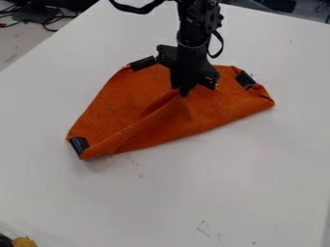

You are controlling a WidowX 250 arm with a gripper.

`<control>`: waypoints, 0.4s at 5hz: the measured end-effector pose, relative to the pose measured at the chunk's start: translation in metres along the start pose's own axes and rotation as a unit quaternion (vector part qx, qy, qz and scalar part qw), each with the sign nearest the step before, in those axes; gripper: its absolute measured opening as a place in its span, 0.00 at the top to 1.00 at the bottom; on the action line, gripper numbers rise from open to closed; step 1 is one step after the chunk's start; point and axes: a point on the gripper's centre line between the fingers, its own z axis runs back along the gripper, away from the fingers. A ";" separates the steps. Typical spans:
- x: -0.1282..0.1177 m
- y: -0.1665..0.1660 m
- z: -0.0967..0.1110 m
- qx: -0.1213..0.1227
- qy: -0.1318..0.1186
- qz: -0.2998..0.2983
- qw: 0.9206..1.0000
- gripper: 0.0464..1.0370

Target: Unfold the cloth from top left to bottom right

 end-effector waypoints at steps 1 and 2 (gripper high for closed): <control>-0.001 0.001 0.000 0.000 0.002 0.006 1.000 0.97; -0.002 -0.002 0.009 0.010 0.005 0.006 1.000 0.97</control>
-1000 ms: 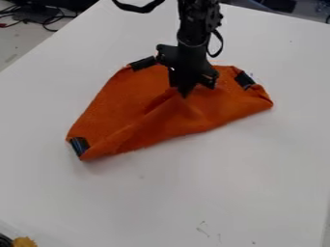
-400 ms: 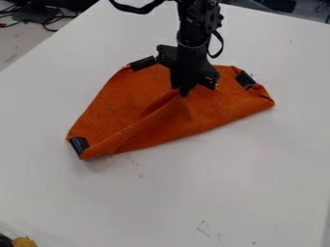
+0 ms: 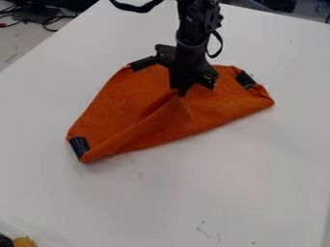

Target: Unfold the cloth from top left to bottom right

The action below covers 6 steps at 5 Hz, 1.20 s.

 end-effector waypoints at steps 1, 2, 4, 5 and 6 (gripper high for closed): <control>-0.011 -0.023 0.037 0.019 -0.029 0.009 0.999 0.97; -0.037 -0.050 0.047 0.026 -0.037 0.043 0.998 0.97; -0.084 -0.093 0.029 -0.026 -0.007 0.100 0.995 0.76; -0.093 -0.111 0.032 -0.048 0.008 0.107 0.993 0.47; -0.095 -0.120 0.039 -0.045 0.018 0.098 0.994 0.16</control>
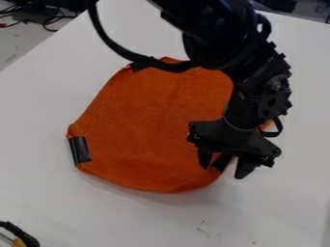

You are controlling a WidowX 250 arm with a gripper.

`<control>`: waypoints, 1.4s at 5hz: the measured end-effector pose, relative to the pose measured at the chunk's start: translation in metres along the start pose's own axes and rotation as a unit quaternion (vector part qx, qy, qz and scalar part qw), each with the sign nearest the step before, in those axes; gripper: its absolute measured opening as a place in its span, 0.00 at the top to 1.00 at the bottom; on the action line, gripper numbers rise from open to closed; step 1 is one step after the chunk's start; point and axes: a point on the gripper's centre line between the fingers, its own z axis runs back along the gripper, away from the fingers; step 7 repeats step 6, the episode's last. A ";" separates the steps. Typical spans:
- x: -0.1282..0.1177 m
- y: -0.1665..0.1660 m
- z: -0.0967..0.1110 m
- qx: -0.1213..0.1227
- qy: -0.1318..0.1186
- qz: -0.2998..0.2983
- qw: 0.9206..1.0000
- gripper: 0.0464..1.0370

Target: Unfold the cloth from top left to bottom right

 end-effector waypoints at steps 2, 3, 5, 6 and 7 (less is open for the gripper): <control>-0.008 -0.014 0.004 -0.018 0.018 -0.011 1.000 0.03; -0.014 -0.014 0.004 -0.017 0.031 -0.016 0.999 0.03; -0.003 -0.016 0.027 -0.015 0.041 -0.055 0.998 0.03; 0.007 -0.008 0.018 -0.027 0.050 -0.064 0.996 0.03; 0.007 -0.008 0.018 -0.027 0.050 -0.064 0.996 0.03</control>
